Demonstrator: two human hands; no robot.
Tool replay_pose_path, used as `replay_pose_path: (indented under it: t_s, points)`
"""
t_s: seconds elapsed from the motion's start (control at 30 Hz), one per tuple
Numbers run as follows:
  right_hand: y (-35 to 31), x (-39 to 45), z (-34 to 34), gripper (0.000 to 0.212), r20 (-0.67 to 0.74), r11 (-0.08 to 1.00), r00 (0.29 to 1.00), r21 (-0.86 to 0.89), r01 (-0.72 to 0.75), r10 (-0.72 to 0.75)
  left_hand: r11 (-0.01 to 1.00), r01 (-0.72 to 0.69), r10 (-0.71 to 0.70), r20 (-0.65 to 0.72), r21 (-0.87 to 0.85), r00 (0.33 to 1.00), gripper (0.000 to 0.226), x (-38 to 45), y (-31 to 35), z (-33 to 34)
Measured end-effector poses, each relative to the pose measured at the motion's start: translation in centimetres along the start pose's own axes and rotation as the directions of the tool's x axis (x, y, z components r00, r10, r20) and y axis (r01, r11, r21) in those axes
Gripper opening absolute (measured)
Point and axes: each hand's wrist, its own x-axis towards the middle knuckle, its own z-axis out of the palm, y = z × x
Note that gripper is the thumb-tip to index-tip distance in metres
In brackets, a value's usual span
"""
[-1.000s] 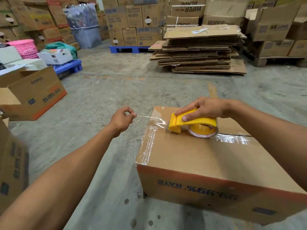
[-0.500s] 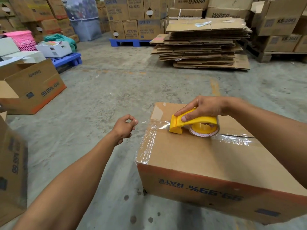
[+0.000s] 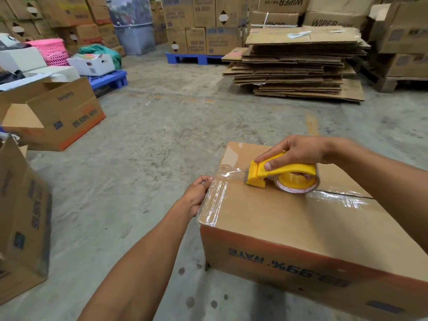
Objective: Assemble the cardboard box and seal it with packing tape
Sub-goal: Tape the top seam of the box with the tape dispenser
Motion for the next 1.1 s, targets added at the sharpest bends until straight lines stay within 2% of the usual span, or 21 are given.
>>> replay_pose_path:
  t_s: [0.1, 0.33, 0.47, 0.5, 0.6, 0.7, 0.77, 0.83, 0.9, 0.93, 1.0, 1.1]
  points:
    - [-0.3, 0.0, 0.1, 0.048, 0.018, 1.000, 1.000, -0.012, -0.024, 0.024, 0.999, 0.016, -0.014, 0.032, -0.043, 0.999, 0.012, 0.2, -0.5, -0.1]
    - [0.1, 0.2, 0.2, 0.058, 0.034, 1.000, 0.999, -0.002, -0.017, 0.017, 0.999, 0.029, -0.031, 0.050, 0.030, 0.998, 0.022, -0.5, 0.4, 0.6]
    - [0.2, 0.2, 0.2, 0.040, 0.012, 1.000, 1.000, 0.014, -0.002, 0.002, 0.992, 0.127, -0.129, 0.083, 0.026, 0.988, 0.023, -1.6, -0.3, 0.4]
    - [0.2, 0.2, 0.2, 0.036, 0.004, 1.000, 1.000, 0.015, -0.001, 0.001, 0.993, 0.116, -0.118, 0.054, 0.039, 0.992, 0.019, -1.6, -0.5, 0.4]
    - [0.0, 0.1, 0.2, 0.039, 0.014, 1.000, 1.000, 0.017, -0.025, 0.025, 0.995, -0.007, 0.014, -0.072, 0.101, 0.997, 0.045, -1.3, 0.3, -0.1]
    - [-0.2, 0.1, 0.3, 0.046, 0.024, 0.999, 0.999, 0.017, -0.037, 0.037, 0.947, -0.195, 0.207, -0.021, 0.255, 0.978, 0.056, -2.3, 2.7, -0.2]
    - [-0.4, 0.2, 0.2, 0.051, 0.036, 0.999, 0.999, 0.017, -0.031, 0.030, 0.817, -0.296, 0.289, 0.093, 0.496, 0.953, 0.061, -3.1, 4.1, 0.3]
    - [-0.5, 0.2, 0.2, 0.051, 0.055, 0.999, 0.998, 0.021, -0.024, 0.023, 0.565, -0.381, 0.328, 0.225, 0.732, 0.918, 0.063, -3.9, 4.8, 1.7]
    - [-0.8, 0.0, 0.1, 0.052, 0.065, 0.999, 0.998, 0.033, -0.027, 0.025, 0.315, -0.430, 0.299, 0.341, 0.846, 0.891, 0.061, -4.2, 4.2, 3.2]
    - [-0.9, 0.0, 0.1, 0.056, 0.074, 0.999, 0.997, 0.033, -0.026, 0.024, 0.229, -0.441, 0.283, 0.374, 0.868, 0.883, 0.061, -4.3, 3.6, 3.6]
    - [-1.1, -0.3, 0.1, 0.056, 0.101, 0.999, 0.995, 0.042, -0.019, 0.015, 0.161, -0.443, 0.299, 0.384, 0.882, 0.874, 0.062, -4.4, 2.6, 3.8]
    - [-1.0, -0.3, 0.0, 0.044, 0.140, 0.995, 0.990, 0.089, -0.041, 0.029, 0.143, -0.432, 0.330, 0.369, 0.890, 0.869, 0.066, -4.5, 2.2, 3.7]
